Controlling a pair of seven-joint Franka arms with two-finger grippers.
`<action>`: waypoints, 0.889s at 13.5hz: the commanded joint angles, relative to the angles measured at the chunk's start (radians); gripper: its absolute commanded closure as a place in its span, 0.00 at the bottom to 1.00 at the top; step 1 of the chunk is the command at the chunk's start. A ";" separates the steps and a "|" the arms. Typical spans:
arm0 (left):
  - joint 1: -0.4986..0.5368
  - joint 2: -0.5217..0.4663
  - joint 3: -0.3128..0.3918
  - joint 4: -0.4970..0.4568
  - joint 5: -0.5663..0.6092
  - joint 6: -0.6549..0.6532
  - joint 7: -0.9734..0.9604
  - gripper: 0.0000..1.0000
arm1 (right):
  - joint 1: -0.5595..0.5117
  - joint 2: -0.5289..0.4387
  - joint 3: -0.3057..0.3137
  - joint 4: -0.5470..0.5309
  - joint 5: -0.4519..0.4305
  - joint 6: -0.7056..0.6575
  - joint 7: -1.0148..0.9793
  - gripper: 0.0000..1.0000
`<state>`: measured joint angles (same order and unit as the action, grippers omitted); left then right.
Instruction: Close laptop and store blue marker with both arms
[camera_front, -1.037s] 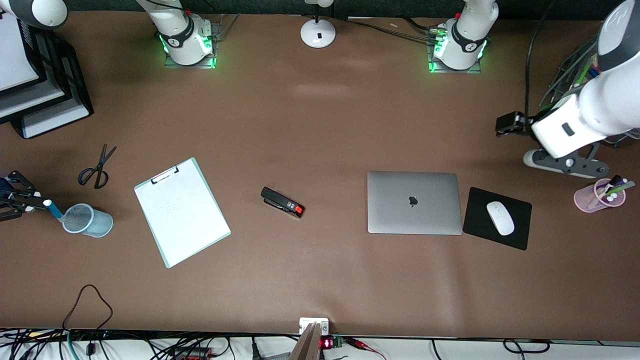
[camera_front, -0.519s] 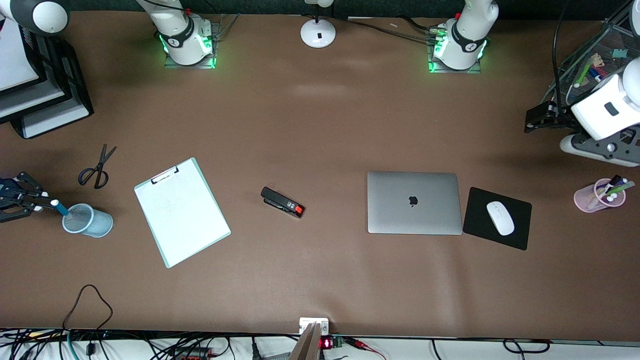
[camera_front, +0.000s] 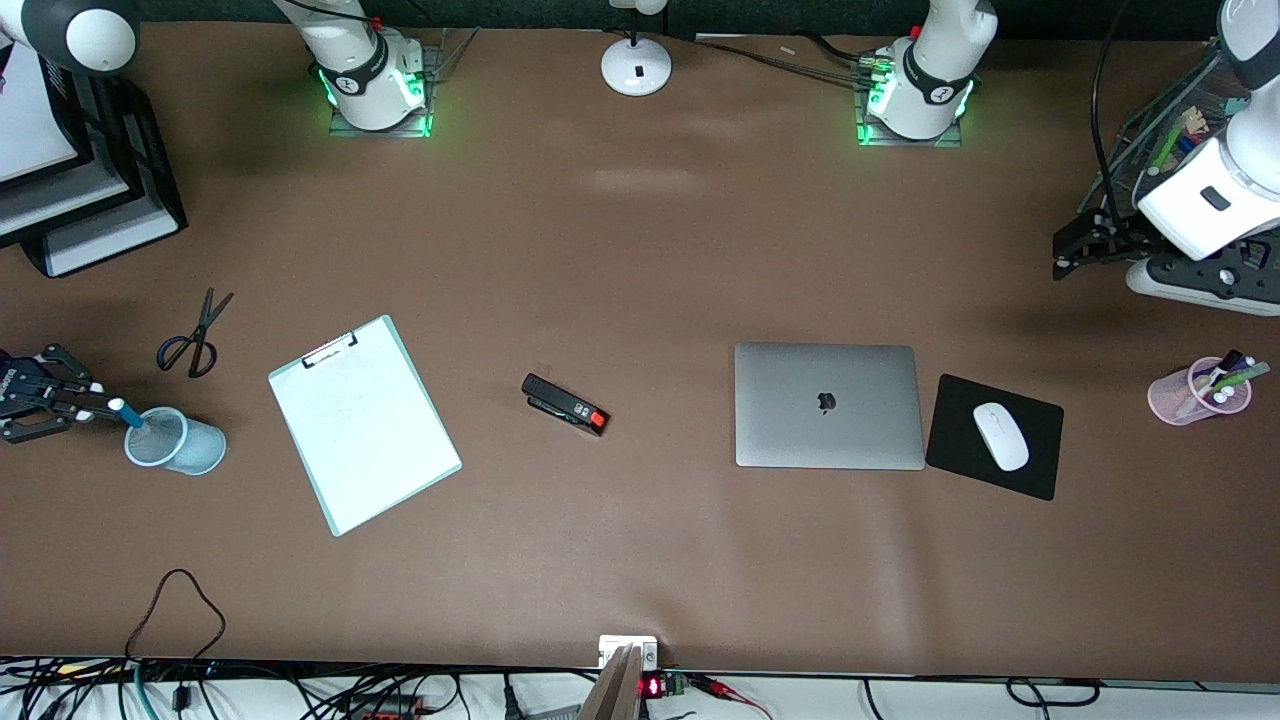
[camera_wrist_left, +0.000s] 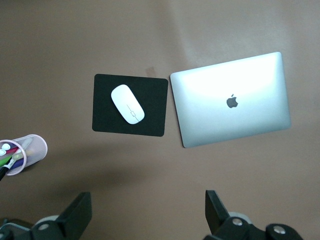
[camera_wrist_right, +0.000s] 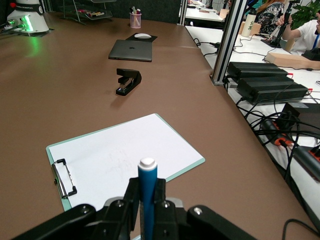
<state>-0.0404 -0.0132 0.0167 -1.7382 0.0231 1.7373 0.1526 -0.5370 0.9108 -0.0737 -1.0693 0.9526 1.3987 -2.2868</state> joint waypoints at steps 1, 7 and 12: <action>-0.010 -0.062 0.032 -0.066 -0.009 0.015 0.008 0.00 | 0.000 0.023 0.011 0.032 -0.012 -0.001 -0.006 1.00; -0.004 -0.047 0.022 -0.044 -0.008 -0.016 0.005 0.00 | 0.006 0.042 0.011 0.032 -0.014 0.049 -0.045 1.00; -0.003 -0.048 0.022 -0.043 -0.008 -0.018 0.013 0.00 | 0.012 0.066 0.012 0.032 -0.014 0.089 -0.062 1.00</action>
<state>-0.0399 -0.0410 0.0368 -1.7715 0.0231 1.7290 0.1529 -0.5263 0.9520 -0.0689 -1.0687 0.9521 1.4784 -2.3363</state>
